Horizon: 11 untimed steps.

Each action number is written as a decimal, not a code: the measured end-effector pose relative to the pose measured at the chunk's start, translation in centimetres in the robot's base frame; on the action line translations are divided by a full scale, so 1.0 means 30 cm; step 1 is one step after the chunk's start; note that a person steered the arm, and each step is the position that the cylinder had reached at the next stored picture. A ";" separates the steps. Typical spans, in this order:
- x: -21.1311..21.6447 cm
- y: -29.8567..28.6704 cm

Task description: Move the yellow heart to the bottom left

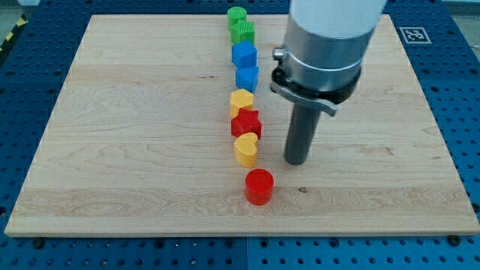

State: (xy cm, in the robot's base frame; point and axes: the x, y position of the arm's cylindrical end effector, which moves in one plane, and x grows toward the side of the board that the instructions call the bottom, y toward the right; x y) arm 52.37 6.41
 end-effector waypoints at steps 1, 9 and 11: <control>0.000 -0.066; 0.000 -0.457; 0.000 -0.363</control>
